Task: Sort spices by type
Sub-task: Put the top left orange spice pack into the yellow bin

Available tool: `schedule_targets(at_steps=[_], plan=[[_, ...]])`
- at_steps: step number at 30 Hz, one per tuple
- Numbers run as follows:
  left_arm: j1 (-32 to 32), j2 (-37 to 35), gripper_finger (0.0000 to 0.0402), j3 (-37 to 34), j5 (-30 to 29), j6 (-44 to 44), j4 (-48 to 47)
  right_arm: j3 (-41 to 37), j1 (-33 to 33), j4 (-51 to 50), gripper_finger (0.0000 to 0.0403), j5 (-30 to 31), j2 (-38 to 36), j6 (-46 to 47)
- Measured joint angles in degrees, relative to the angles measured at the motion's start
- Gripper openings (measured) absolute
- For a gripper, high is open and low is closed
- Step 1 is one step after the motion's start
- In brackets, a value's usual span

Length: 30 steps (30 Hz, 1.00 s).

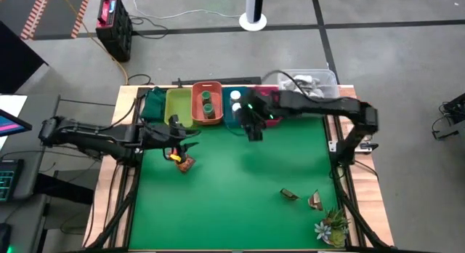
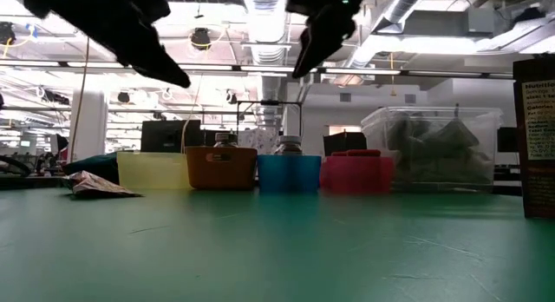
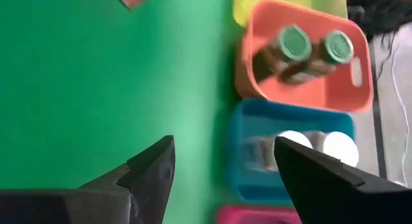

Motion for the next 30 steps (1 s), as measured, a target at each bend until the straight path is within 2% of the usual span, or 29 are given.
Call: schedule_targets(at_steps=[4, 7, 11, 14, 19, 22, 26, 30], plan=[[-4.2, 0.4, 0.0185, 4.0, -2.5, -2.4, -9.2, -14.1, 4.5, 14.4, 0.0299, 2.3, -7.6, 4.7], [-5.4, 1.8, 0.0185, 6.3, -2.4, -2.8, -15.8, -21.5, 8.0, 22.9, 0.0299, 6.0, -12.5, 8.1], [-5.3, 6.7, 0.0185, 9.6, 2.5, -8.9, -25.9, -29.7, 11.9, 35.0, 0.0299, 8.7, -17.0, 10.8], [-6.0, 11.6, 0.0185, 11.4, 6.4, -9.7, -30.3, -34.2, 13.8, 41.9, 0.0299, 10.0, -18.5, 9.5], [-8.8, 19.7, 0.0185, 14.6, 9.1, -10.8, -31.1, -35.7, 14.2, 42.1, 0.0299, 15.1, -20.1, 8.7], [-10.6, 25.6, 0.0185, 17.6, 8.8, -17.5, -31.0, -35.7, 14.0, 40.9, 0.0299, 15.8, -20.9, 9.2], [-14.4, 34.3, 0.0185, 21.2, 2.5, -30.2, -33.0, -35.7, 14.1, 40.3, 0.0299, 15.8, -21.2, 9.4], [-18.6, 42.5, 0.0185, 25.8, -1.0, -38.6, -41.1, -35.7, 14.0, 39.7, 0.0299, 15.8, -21.2, 9.4]])
